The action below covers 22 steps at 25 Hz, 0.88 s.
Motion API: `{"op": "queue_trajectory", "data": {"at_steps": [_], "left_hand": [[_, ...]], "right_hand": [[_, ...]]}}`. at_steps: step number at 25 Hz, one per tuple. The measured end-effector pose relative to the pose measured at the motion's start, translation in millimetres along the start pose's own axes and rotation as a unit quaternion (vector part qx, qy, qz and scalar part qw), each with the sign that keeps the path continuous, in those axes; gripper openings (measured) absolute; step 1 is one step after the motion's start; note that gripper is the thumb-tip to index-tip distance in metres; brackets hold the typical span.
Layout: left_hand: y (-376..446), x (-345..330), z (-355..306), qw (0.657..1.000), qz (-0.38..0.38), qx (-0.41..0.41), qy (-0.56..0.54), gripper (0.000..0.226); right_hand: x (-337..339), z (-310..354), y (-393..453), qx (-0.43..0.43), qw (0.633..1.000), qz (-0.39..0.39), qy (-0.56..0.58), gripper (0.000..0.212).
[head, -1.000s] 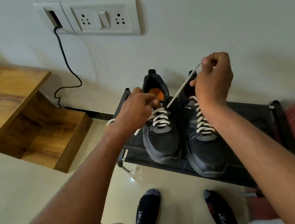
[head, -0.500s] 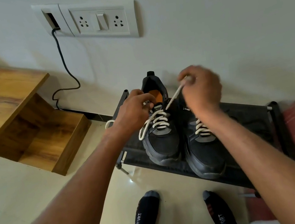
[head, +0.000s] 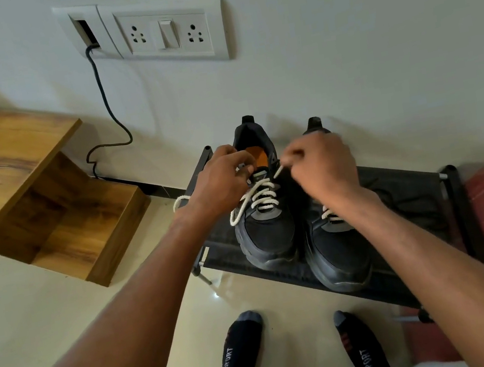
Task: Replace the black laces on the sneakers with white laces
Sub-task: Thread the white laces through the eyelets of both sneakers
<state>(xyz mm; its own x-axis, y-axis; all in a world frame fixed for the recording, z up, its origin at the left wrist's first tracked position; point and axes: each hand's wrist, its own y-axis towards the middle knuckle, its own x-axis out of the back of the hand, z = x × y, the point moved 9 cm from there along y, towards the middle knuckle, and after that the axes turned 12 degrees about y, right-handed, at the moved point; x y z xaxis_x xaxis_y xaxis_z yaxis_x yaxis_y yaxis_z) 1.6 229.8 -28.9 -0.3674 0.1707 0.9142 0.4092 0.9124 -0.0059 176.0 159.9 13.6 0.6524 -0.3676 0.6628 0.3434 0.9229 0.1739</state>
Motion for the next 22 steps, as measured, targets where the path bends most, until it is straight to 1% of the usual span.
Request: {"op": "queue_trajectory", "data": {"at_steps": [1, 2, 3, 4, 5, 6, 7, 8, 9, 10, 11, 12, 13, 14, 15, 16, 17, 18, 20, 21, 22], "left_hand": [[-1, 0, -1, 1.000, 0.001, -0.004, 0.002, 0.023], [-1, 0, -1, 1.000, 0.000, -0.006, 0.001, 0.023], [-2, 1, 0, 1.000, -0.003, -0.003, -0.004, 0.023], [-2, 1, 1, 1.000, -0.005, -0.001, -0.009, 0.022], [-2, 1, 1, 1.000, -0.005, 0.000, -0.013, 0.022], [-2, 0, 1, 1.000, -0.004, -0.001, -0.014, 0.022], [-2, -1, 0, 1.000, -0.002, 0.000, -0.013, 0.021], [-1, -1, 0, 1.000, -0.001, 0.001, -0.010, 0.022], [0, -1, 1, 1.000, -0.002, 0.002, -0.006, 0.022], [0, 0, 2, 1.000, -0.002, 0.002, -0.004, 0.022], [0, 0, 3, 1.000, -0.001, 0.002, -0.003, 0.022], [0, 0, 3, 1.000, 0.002, 0.001, -0.002, 0.022], [-1, -1, 2, 1.000, 0.007, -0.001, -0.001, 0.022], [-2, -2, 1, 1.000, 0.010, -0.002, -0.001, 0.023], [-2, -1, 1, 1.000, 0.011, -0.002, -0.002, 0.023], [-3, -1, 1, 1.000, 0.011, -0.001, -0.005, 0.024], [-3, 0, 1, 1.000, 0.012, 0.001, -0.009, 0.024], [-4, 0, 1, 1.000, 0.014, 0.002, -0.015, 0.023], [-3, 0, -1, 1.000, 0.020, 0.006, -0.020, 0.019], [-3, 1, -2, 1.000, 0.020, 0.009, -0.018, 0.019], [-2, 3, -2, 1.000, 0.017, 0.013, -0.015, 0.020]], "right_hand": [[32, -5, 4, -0.026, 0.994, -0.107, 0.024, 0.017], [63, -7, 4, -0.039, 0.978, -0.203, 0.032, 0.019], [86, -5, 3, -0.031, 0.963, -0.267, 0.025, 0.019], [97, -2, 3, -0.009, 0.957, -0.290, 0.010, 0.018], [95, 6, 5, 0.024, 0.962, -0.273, 0.004, 0.019], [80, 13, 8, 0.059, 0.976, -0.210, 0.014, 0.022], [50, 15, 9, 0.072, 0.992, -0.103, 0.019, 0.026], [12, 14, 5, 0.055, 0.998, 0.025, 0.005, 0.030], [-21, 8, -4, 0.029, 0.990, 0.134, -0.025, 0.032], [-36, 2, -9, 0.008, 0.981, 0.187, -0.049, 0.027], [-34, 0, -9, 0.000, 0.983, 0.177, -0.052, 0.017], [-18, -2, -1, -0.008, 0.992, 0.121, -0.043, 0.010], [10, -6, 7, -0.019, 0.999, 0.027, -0.033, 0.010], [42, -10, 11, -0.031, 0.996, -0.078, -0.033, 0.012], [68, -12, 12, -0.029, 0.987, -0.156, -0.033, 0.014], [79, -12, 12, -0.014, 0.981, -0.193, -0.031, 0.017], [76, -8, 12, 0.008, 0.982, -0.185, -0.027, 0.022], [62, -1, 13, 0.038, 0.989, -0.143, -0.019, 0.026], [13, 7, 8, 0.065, 0.998, 0.002, -0.013, 0.029], [-10, 6, 4, 0.056, 0.995, 0.073, -0.022, 0.029], [-25, 3, 1, 0.040, 0.990, 0.127, -0.036, 0.030]]}}
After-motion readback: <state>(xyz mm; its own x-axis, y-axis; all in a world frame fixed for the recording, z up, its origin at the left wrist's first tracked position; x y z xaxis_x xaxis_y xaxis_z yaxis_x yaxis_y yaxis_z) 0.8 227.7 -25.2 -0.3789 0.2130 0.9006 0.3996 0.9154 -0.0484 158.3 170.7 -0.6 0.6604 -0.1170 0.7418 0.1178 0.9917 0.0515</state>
